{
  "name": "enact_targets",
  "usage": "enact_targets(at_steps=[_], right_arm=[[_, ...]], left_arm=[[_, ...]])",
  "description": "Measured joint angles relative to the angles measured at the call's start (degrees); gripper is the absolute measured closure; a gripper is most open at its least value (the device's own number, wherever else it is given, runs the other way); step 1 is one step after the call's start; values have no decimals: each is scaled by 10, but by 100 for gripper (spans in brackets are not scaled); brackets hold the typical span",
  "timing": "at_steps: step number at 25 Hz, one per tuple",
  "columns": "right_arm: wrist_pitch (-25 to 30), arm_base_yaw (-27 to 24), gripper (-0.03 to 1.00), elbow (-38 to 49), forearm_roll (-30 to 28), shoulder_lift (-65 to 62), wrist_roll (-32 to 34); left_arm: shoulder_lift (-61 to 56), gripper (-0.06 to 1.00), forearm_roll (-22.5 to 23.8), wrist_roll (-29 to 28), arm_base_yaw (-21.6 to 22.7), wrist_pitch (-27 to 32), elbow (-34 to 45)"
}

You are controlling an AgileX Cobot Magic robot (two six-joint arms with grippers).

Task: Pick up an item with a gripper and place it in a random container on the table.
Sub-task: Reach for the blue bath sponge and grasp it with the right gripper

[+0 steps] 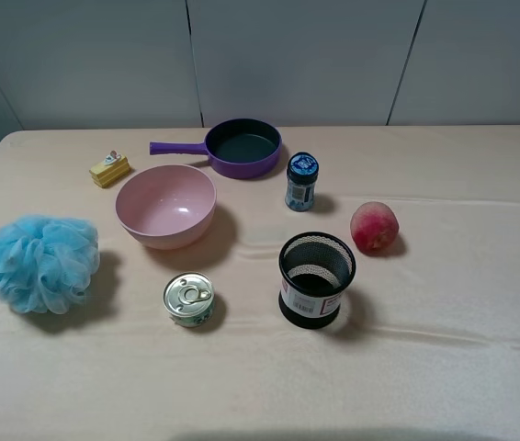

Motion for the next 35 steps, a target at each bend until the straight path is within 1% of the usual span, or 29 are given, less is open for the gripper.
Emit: enact_targets(at_steps=[3, 8, 16, 20, 22, 27, 35], right_arm=[[-1, 0, 27, -18, 0, 12, 0], [-2, 0, 27, -59, -1, 83, -3], [-3, 0, 27, -138, 1, 213, -44], [-3, 2, 27, -179, 5, 262, -54], [-2, 15, 27, -196, 6, 284, -54], [-2, 77, 27, -225, -7, 340, -55], [-20, 164, 27, -231, -15, 415, -55]], left_arm=[[0, 2, 0, 0, 0, 0, 0], [0, 2, 0, 0, 0, 0, 0], [0, 2, 0, 0, 0, 0, 0], [0, 2, 0, 0, 0, 0, 0], [0, 2, 0, 0, 0, 0, 0], [0, 2, 0, 0, 0, 0, 0], [0, 2, 0, 0, 0, 0, 0]])
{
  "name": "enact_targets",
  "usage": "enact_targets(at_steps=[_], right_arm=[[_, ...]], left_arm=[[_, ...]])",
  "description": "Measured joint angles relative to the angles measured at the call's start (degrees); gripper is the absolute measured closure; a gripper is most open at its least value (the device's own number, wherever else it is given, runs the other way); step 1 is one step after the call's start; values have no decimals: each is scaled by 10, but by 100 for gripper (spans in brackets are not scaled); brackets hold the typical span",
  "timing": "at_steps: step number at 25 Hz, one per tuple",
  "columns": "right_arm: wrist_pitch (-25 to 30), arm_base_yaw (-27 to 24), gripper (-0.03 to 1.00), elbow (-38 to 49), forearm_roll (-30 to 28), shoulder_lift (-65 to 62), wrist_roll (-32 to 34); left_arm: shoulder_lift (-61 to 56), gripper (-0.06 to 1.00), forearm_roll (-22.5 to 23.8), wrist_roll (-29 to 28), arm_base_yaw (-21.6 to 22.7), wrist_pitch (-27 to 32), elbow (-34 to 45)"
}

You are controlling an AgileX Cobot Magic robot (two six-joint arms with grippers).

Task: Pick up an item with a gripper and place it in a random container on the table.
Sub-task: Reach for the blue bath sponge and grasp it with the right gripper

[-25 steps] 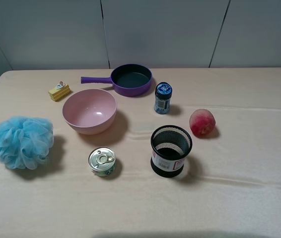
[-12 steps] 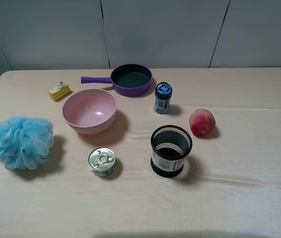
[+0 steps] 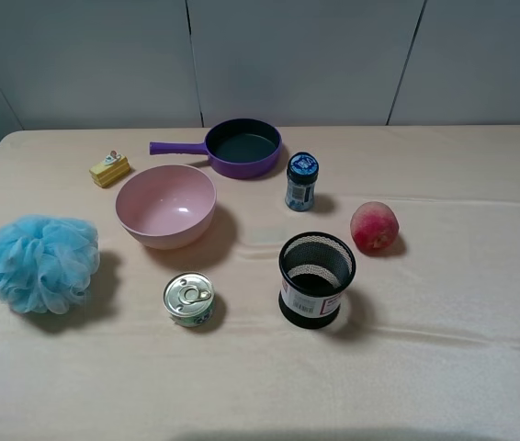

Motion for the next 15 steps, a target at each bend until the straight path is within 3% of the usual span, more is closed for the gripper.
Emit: enact_targets(at_steps=[8, 15], right_arm=[[-21, 97, 27, 0, -2, 62, 0], [-76, 164, 27, 0, -21, 126, 0]], left_arm=[[0, 2, 0, 0, 0, 0, 0], [0, 2, 0, 0, 0, 0, 0]])
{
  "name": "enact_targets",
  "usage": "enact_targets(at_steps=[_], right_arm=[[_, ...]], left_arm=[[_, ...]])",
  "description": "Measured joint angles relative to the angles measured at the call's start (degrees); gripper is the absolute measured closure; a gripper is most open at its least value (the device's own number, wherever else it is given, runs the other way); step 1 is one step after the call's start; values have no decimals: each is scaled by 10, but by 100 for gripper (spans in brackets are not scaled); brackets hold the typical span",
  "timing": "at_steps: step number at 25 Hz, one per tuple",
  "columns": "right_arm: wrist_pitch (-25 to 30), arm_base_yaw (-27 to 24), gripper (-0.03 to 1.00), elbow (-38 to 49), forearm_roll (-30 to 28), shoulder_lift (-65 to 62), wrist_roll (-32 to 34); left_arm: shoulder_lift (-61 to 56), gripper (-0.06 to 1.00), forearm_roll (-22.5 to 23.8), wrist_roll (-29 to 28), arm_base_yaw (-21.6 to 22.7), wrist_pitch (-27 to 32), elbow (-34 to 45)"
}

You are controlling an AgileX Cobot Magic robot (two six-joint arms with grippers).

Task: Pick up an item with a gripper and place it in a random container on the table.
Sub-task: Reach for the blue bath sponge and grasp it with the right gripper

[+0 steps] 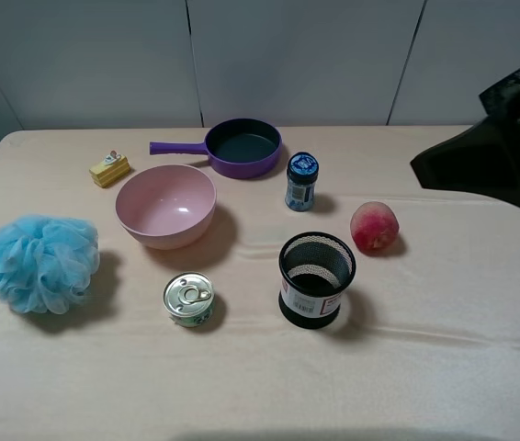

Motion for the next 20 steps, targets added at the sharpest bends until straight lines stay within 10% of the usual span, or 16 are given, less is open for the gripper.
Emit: enact_targets(at_steps=[20], right_arm=[[-159, 152, 27, 0, -15, 177, -2]], left_arm=[[0, 2, 0, 0, 0, 0, 0]])
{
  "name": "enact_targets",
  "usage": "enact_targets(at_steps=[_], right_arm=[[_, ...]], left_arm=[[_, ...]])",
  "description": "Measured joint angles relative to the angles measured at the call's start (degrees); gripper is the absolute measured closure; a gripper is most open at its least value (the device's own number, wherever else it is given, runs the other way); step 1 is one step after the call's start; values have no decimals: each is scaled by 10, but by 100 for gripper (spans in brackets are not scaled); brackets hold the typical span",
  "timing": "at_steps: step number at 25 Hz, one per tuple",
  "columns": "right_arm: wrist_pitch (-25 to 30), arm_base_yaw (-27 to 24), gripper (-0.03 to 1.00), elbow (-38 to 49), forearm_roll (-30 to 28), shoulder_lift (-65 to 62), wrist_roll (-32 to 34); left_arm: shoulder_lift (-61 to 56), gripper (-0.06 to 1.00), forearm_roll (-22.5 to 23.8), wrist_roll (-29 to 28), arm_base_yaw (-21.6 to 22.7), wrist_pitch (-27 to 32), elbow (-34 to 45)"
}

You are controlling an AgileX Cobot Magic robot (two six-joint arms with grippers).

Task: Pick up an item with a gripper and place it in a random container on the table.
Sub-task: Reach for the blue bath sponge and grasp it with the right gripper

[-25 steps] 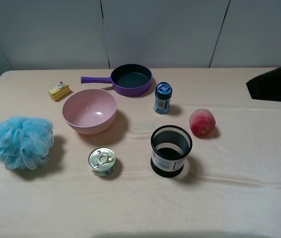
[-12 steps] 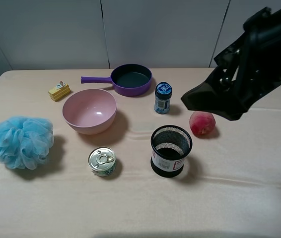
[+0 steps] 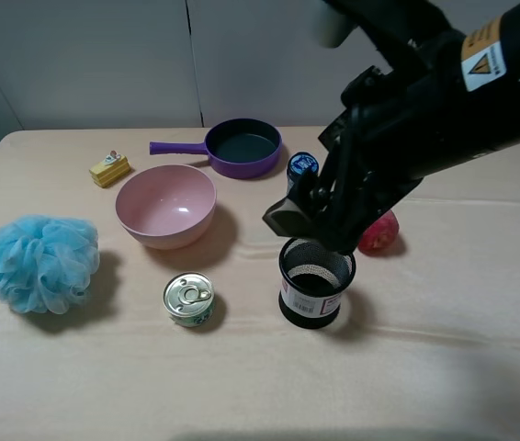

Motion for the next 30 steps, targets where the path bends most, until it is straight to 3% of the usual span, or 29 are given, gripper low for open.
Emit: enact_targets(at_steps=[4, 12, 19, 30], right_arm=[[-31, 37, 27, -7, 0, 40, 0], [-29, 95, 27, -110, -4, 146, 0], [5, 134, 27, -216, -26, 232, 0], [81, 146, 27, -396, -30, 360, 0]], left_arm=[[0, 2, 0, 0, 0, 0, 0], [0, 2, 0, 0, 0, 0, 0], [0, 2, 0, 0, 0, 0, 0], [0, 2, 0, 0, 0, 0, 0]])
